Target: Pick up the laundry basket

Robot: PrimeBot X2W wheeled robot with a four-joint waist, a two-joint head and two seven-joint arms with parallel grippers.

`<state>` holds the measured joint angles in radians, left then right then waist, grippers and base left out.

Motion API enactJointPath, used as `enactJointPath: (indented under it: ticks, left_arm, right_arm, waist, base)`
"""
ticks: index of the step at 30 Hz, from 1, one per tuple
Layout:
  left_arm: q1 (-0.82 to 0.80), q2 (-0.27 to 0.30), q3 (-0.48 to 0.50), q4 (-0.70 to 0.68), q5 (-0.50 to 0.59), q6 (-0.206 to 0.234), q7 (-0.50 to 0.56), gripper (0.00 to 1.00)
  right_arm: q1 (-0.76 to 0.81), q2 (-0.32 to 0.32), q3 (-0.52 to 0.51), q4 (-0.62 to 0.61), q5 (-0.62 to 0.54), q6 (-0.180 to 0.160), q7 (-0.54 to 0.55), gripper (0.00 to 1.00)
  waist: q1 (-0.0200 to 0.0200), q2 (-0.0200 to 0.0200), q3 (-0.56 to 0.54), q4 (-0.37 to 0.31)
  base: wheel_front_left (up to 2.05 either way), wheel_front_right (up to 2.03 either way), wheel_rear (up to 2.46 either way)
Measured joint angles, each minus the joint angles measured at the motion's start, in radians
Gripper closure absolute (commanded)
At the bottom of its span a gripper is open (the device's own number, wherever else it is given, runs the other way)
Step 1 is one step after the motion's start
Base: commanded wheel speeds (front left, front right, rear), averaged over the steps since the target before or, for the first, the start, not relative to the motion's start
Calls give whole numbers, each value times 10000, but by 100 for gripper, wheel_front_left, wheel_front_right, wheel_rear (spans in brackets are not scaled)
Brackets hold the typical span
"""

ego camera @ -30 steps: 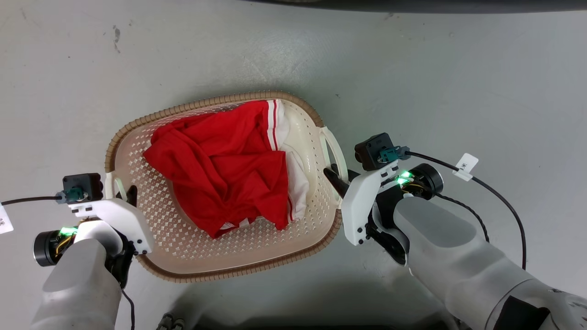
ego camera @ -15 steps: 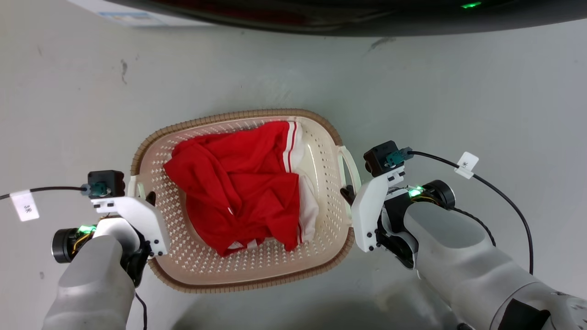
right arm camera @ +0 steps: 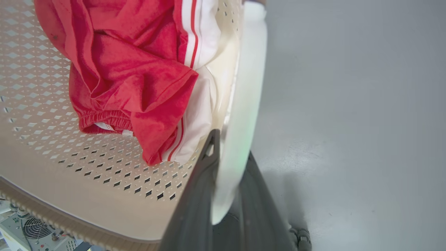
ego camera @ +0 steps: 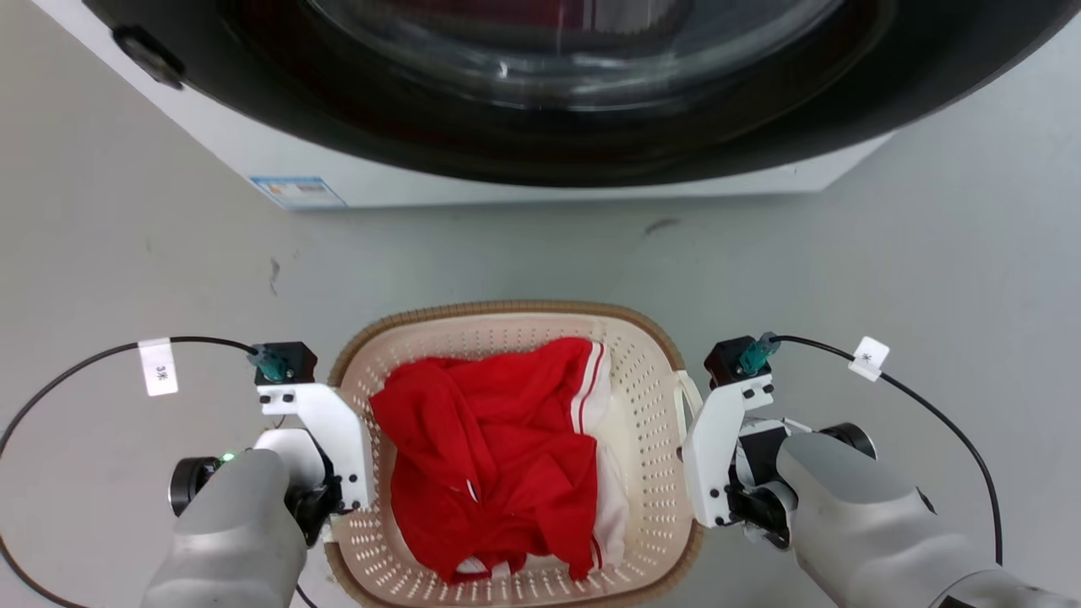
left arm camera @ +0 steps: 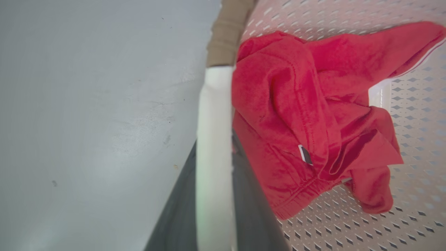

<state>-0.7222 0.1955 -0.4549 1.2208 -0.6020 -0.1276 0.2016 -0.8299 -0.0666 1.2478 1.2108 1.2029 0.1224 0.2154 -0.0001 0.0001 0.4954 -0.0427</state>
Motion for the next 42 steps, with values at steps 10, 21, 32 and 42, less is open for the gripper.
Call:
enactJointPath:
  ticks: [10,21,32,42]
  left_arm:
    - [191,-414,-479,199,-652,29,1622,100]
    - [321,-602,-859,288,-1110,27,2713,100]
    - [464,-708,-1220,270,-1423,27,3340,100]
    - [446,-821,-1513,217,-1632,27,3687,100]
  right_arm:
    - [502,-489,31,-107,426,4,771,100]
    - [929,-1078,52,-527,1020,67,1893,100]
    - [1073,-1423,56,-681,1325,69,2460,100]
    - [658,-1616,119,-869,1223,69,2865,100]
  waist:
    - [-1,0,-1666,193]
    - [-1,0,-3225,278]
    - [-1,0,-4603,87]
    - [0,0,-5077,38]
  base:
    - [0,0,0]
    - [0,0,0]
    - [0,0,0]
    - [0,0,0]
